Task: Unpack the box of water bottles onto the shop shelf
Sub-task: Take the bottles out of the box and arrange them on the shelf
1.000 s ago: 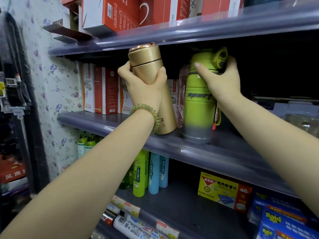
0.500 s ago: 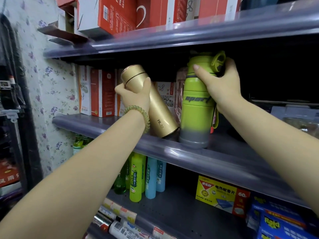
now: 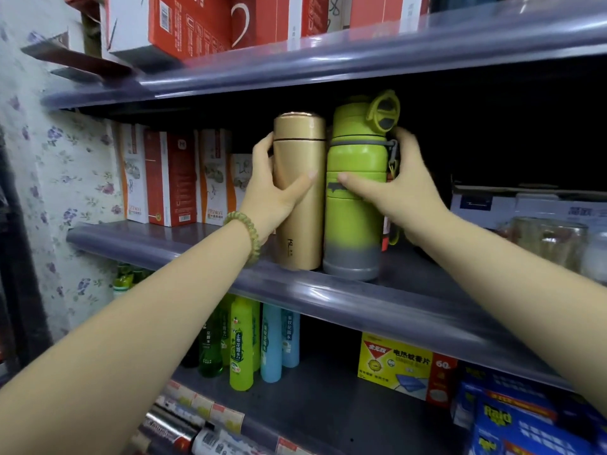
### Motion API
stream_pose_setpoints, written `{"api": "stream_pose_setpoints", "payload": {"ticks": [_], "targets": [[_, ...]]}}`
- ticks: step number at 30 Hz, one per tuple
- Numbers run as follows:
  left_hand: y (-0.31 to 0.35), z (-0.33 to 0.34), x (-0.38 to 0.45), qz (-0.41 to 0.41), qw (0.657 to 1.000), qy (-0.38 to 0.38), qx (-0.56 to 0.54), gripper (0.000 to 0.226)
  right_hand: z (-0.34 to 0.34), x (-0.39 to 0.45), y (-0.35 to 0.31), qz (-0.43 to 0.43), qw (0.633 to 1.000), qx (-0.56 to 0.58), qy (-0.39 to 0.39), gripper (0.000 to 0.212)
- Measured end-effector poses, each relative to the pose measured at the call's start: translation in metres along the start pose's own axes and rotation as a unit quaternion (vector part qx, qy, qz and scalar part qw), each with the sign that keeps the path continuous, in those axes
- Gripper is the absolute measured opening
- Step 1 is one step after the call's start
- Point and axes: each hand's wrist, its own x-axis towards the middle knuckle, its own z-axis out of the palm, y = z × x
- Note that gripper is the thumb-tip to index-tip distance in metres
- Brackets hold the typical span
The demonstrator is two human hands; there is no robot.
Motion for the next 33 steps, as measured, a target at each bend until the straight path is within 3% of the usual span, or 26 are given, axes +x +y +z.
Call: {"api": "stream_pose_setpoints", "payload": {"ticks": [3,9,22,33], "targets": [[-0.013,-0.005,-0.009,0.015,0.999,-0.048,0.001,0.091,-0.003,-0.005,0.003,-0.002,1.0,0.001,0.009,0.092],[-0.021,0.006,-0.009,0.01,0.999,-0.036,-0.029,0.087,-0.007,-0.008,-0.002,-0.028,0.999,-0.022,0.019,0.088],[-0.018,0.011,-0.012,0.002,1.0,-0.011,-0.018,0.084,-0.008,-0.004,0.005,0.011,0.999,0.014,0.028,0.096],[-0.004,0.007,-0.022,-0.054,0.997,-0.05,0.013,0.085,-0.009,-0.012,0.01,-0.005,1.0,0.017,0.006,0.093]]}}
